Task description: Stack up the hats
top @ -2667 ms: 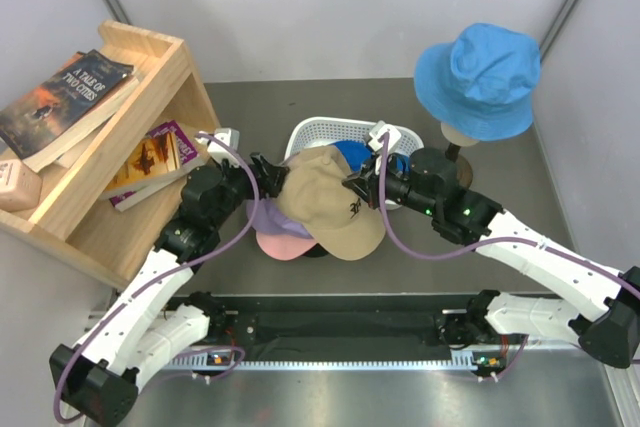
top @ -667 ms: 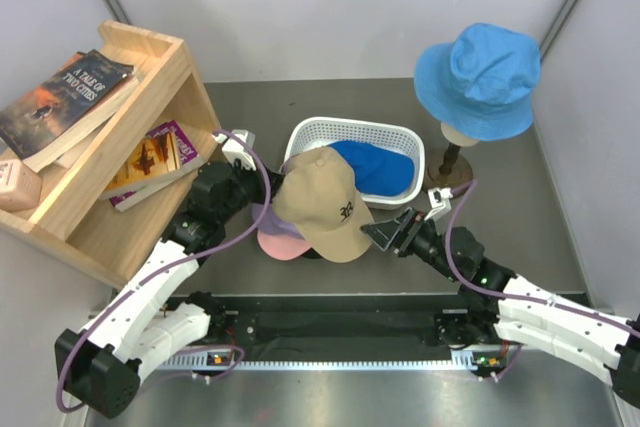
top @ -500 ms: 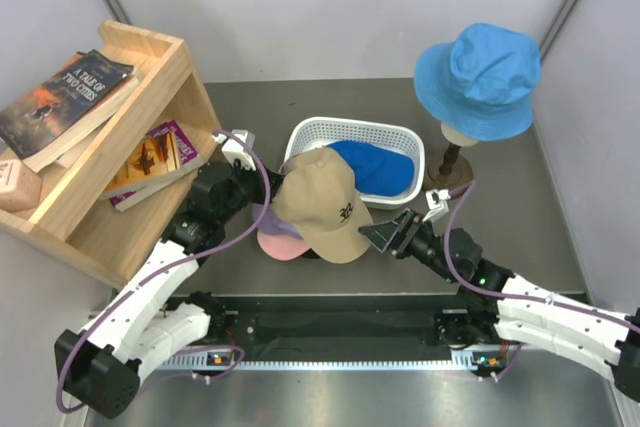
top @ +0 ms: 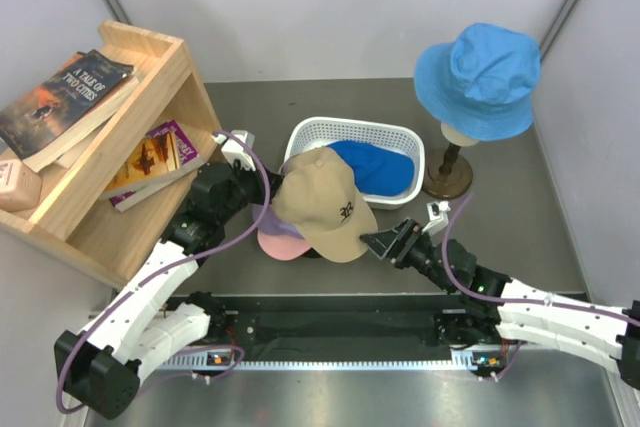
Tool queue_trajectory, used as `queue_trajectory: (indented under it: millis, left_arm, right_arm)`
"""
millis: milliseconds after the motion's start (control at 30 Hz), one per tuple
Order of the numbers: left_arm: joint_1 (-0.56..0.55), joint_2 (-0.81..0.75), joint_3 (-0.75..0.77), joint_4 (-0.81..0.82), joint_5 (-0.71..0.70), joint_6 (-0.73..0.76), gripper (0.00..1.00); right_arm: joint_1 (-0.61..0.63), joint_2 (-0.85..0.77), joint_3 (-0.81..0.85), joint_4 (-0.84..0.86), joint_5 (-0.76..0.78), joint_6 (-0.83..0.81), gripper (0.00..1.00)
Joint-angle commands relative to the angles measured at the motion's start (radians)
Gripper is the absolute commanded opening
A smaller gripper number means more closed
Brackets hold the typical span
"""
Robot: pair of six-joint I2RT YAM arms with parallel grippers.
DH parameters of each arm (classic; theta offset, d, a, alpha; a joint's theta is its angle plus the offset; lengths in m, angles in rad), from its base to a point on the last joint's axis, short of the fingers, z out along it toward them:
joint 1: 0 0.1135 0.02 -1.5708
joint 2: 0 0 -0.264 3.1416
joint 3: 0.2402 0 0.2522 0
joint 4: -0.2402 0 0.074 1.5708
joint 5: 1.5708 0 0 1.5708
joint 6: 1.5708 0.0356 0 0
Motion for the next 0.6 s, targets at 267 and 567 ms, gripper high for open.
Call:
queue_trajectory:
  millis: [267,567]
  left_arm:
    - [0.004,-0.023,0.005,-0.040,-0.007,0.021,0.00]
    - [0.004,-0.075,-0.009,-0.018,-0.002,0.009,0.00]
  right_arm:
    - [0.111,0.105,-0.104,0.517,0.062,-0.037,0.51]
    - [0.210,0.007,-0.101,0.515,0.205,-0.113,0.30]
